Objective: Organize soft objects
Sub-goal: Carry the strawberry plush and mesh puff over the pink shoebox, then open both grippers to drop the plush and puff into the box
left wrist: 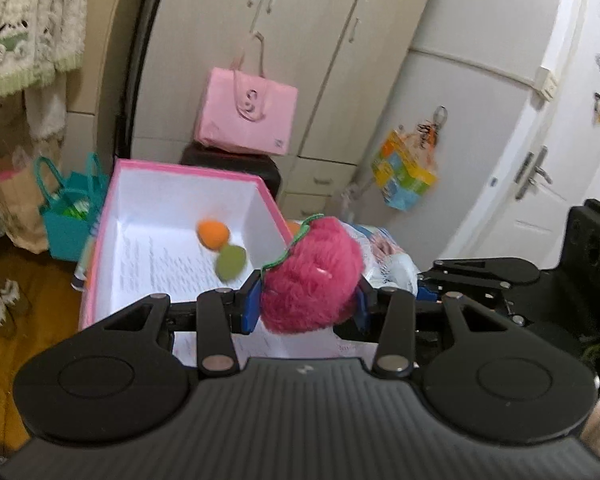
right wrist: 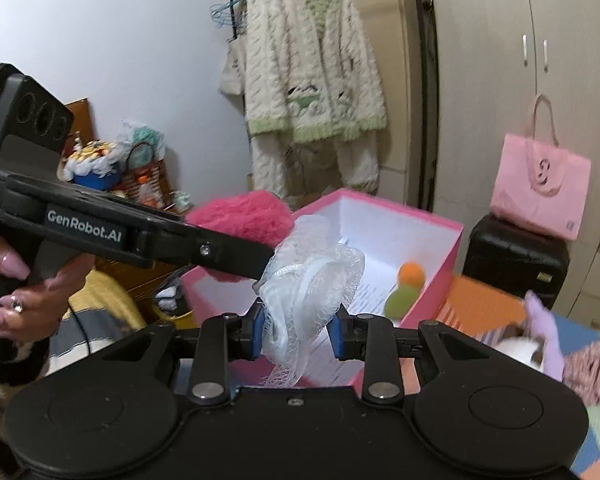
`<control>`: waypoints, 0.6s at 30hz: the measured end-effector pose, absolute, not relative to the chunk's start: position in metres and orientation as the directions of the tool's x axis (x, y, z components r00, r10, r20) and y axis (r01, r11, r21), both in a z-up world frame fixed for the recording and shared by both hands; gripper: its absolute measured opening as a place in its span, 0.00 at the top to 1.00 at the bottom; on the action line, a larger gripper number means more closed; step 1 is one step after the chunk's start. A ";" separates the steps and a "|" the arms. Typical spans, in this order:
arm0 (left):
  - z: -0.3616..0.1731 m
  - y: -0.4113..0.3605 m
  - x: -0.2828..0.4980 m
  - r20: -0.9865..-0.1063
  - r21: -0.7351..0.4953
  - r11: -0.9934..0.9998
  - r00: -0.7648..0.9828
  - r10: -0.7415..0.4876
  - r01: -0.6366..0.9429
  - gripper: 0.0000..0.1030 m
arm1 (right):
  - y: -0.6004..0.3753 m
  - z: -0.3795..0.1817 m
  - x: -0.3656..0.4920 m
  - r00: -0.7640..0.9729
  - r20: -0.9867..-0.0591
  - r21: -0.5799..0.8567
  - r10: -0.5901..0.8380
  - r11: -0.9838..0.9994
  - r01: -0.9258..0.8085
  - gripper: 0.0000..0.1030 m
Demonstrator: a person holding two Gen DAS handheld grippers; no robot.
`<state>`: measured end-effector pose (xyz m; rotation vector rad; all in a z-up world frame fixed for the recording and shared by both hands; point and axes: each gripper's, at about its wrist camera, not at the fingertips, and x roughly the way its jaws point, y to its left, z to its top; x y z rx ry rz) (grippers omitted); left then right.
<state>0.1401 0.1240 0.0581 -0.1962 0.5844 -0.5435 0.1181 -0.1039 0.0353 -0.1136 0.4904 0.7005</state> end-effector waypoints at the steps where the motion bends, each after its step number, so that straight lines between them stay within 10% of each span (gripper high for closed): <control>1: 0.058 0.123 0.146 -0.472 -0.311 0.850 0.707 -0.526 0.425 0.59 | -0.101 0.034 0.123 0.668 -0.465 0.047 0.582 0.769 -0.637 0.65; 18: -0.014 0.113 0.255 -0.684 -0.131 0.966 0.685 -0.251 0.224 0.59 | -0.048 -0.014 0.230 0.637 -0.643 -0.063 0.426 0.799 -0.598 0.65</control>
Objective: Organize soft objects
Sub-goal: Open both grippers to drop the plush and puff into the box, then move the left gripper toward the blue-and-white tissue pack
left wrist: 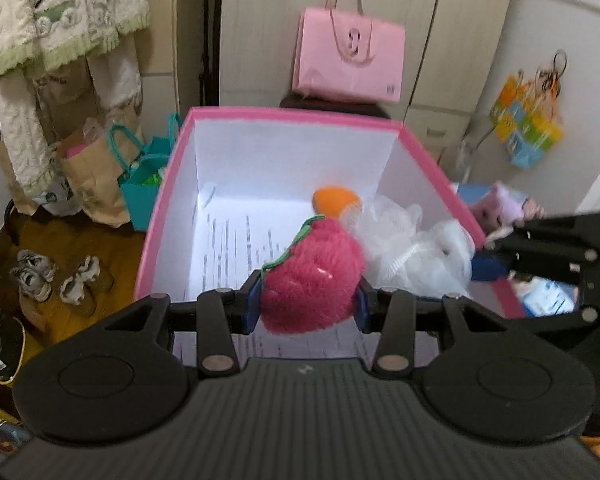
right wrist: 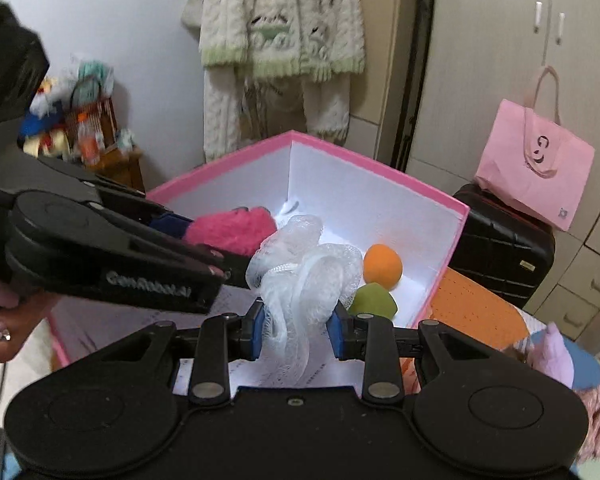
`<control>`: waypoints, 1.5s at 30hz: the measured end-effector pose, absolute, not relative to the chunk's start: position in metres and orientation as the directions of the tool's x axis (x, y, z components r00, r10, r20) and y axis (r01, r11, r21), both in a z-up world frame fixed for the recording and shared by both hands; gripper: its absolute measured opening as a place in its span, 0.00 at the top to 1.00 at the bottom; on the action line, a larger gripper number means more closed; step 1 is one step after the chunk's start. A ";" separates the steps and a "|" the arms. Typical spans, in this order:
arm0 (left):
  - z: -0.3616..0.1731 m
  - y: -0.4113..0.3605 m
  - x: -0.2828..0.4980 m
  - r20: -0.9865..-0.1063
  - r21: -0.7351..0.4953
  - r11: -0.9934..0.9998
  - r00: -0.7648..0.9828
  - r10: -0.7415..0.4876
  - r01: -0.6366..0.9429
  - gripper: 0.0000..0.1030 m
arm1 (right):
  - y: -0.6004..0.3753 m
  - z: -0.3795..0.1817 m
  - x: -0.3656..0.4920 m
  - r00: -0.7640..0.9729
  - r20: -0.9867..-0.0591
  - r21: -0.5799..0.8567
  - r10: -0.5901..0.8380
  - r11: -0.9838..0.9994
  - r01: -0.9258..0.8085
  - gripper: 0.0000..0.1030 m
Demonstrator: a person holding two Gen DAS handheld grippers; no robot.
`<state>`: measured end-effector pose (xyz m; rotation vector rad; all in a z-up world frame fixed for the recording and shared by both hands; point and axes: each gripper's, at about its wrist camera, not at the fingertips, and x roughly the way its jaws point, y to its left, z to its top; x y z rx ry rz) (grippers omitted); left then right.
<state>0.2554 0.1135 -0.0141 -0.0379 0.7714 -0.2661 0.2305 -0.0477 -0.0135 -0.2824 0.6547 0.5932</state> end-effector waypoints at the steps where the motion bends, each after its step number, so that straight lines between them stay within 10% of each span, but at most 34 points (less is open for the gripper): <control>1: -0.013 0.112 0.255 -0.685 -0.125 0.963 0.681 -0.257 0.237 0.59 | -0.046 -0.015 0.232 0.636 -0.652 -0.078 0.413 0.798 -0.598 0.65; 20: -0.003 0.104 0.239 -0.715 -0.030 0.968 0.672 -0.194 0.248 0.41 | -0.032 -0.022 0.226 0.675 -0.651 -0.225 0.349 0.760 -0.610 0.38; 45: 0.072 0.099 0.124 -0.650 -0.108 0.888 0.644 -0.403 0.447 0.20 | -0.100 0.042 0.122 0.672 -0.577 -0.127 0.465 0.761 -0.636 0.29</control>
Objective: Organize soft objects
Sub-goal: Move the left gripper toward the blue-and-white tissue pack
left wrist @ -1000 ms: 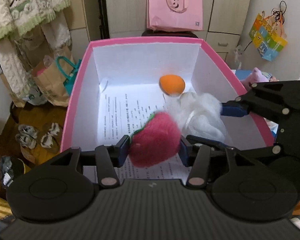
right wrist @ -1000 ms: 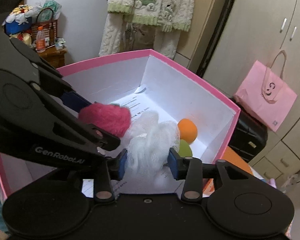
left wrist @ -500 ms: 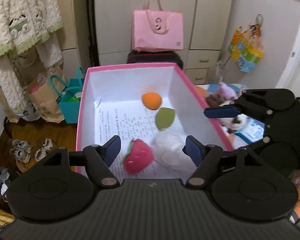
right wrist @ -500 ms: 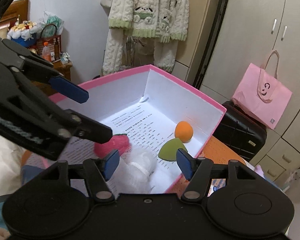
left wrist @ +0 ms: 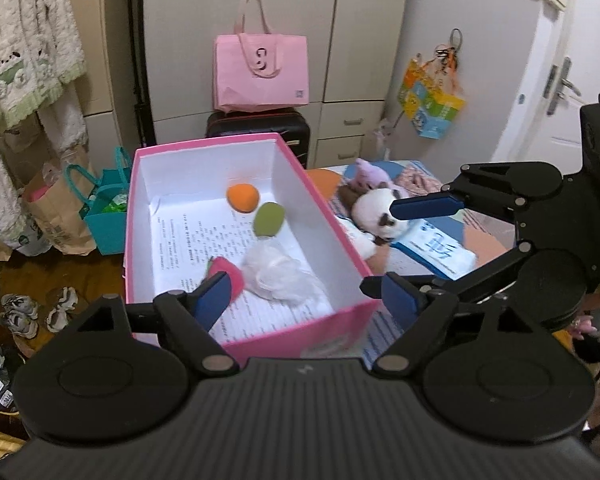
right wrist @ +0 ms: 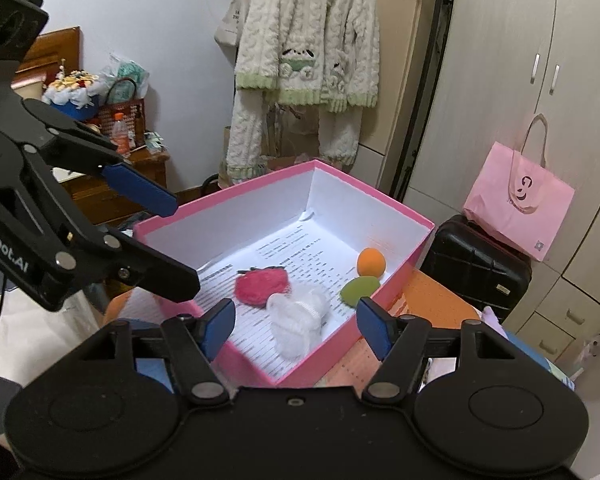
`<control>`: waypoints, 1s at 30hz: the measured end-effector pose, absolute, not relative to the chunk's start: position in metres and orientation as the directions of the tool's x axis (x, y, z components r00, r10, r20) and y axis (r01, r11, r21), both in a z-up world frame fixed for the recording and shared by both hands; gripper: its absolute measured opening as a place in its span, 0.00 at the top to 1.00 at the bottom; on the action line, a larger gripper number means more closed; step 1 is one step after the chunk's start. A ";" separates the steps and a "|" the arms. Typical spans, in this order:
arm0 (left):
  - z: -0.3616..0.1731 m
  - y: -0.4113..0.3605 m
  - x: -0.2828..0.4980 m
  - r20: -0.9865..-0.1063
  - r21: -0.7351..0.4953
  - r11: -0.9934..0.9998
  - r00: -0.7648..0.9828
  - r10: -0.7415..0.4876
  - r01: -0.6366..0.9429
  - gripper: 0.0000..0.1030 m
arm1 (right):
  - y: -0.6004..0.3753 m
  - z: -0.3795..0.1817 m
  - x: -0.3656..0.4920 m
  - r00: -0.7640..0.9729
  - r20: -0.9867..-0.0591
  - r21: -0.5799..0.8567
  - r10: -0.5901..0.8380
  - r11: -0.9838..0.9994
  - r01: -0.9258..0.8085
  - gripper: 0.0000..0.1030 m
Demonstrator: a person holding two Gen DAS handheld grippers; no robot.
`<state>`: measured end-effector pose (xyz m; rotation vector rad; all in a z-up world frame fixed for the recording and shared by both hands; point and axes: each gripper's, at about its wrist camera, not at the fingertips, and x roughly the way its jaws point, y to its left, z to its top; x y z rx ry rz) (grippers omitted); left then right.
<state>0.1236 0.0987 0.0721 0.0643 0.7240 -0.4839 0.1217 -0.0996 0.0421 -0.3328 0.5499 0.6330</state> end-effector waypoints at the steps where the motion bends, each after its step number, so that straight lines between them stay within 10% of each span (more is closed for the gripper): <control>1: 0.074 0.097 0.119 -0.650 -0.109 0.886 0.642 -0.407 0.451 0.20 | -0.102 0.044 0.117 0.672 -0.574 -0.127 0.468 0.760 -0.638 0.28; 30: 0.049 -0.024 0.045 -0.655 -0.070 0.754 0.540 -0.529 0.653 0.09 | -0.260 -0.004 0.009 0.760 -0.493 -0.083 0.424 0.846 -0.526 0.17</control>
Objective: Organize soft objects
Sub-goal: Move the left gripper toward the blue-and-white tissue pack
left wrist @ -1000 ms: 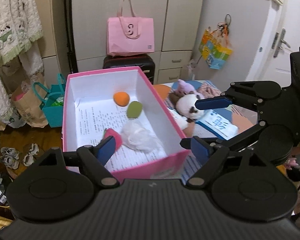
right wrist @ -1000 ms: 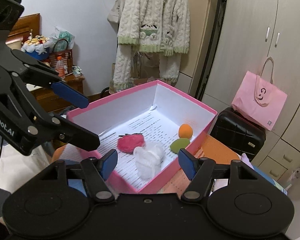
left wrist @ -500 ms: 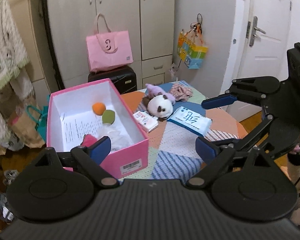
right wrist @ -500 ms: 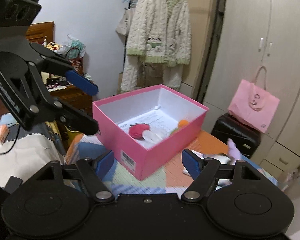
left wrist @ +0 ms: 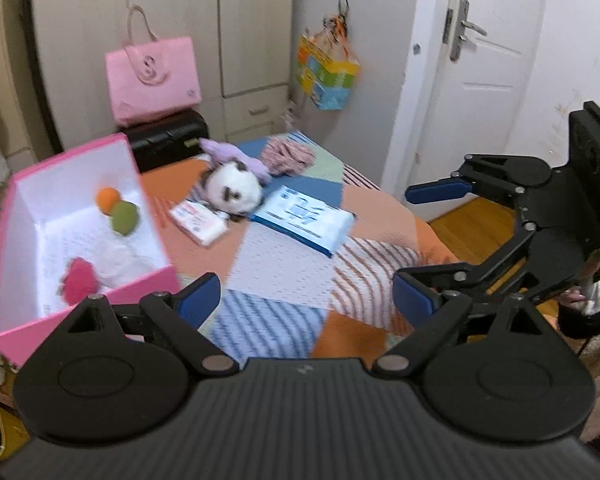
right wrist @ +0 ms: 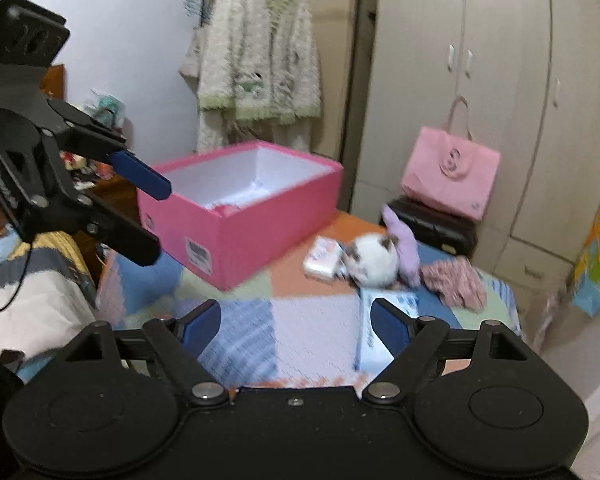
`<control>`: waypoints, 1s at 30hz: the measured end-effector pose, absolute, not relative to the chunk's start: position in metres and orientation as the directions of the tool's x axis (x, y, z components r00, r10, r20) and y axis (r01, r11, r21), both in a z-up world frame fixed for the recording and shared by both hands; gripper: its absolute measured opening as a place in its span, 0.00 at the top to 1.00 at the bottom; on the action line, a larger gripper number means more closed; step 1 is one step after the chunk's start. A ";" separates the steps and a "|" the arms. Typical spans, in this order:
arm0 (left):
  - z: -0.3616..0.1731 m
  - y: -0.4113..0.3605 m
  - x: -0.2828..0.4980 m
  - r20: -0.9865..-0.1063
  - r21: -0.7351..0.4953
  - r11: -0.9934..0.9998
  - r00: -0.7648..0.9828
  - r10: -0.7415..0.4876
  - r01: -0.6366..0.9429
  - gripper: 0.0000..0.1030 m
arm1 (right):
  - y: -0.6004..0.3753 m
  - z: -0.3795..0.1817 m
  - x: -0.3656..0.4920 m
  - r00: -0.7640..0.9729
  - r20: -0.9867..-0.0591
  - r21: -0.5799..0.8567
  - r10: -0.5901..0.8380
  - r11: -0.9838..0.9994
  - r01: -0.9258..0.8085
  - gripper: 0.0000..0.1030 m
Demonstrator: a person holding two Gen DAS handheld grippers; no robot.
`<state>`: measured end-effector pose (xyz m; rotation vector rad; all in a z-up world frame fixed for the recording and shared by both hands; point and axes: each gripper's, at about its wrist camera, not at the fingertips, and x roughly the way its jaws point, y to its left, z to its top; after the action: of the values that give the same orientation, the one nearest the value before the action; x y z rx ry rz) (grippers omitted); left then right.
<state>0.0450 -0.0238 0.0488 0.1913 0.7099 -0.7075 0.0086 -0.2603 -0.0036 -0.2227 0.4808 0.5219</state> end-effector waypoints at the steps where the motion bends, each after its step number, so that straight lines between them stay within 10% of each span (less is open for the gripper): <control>1: 0.046 -0.028 0.048 -0.658 -0.078 0.751 0.531 -0.533 0.656 0.09 | -0.264 -0.009 0.011 0.761 -0.500 -0.082 0.414 0.852 -0.517 0.17; 30: -0.047 -0.106 0.153 -0.690 -0.328 0.738 0.384 -0.614 0.590 0.10 | -0.289 -0.106 0.099 0.802 -0.520 -0.138 0.294 0.897 -0.419 0.13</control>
<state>0.1531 -0.1063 -0.0474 -0.0303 0.8928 -0.7671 0.0993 -0.2894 -0.1059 -0.2531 0.5132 0.3867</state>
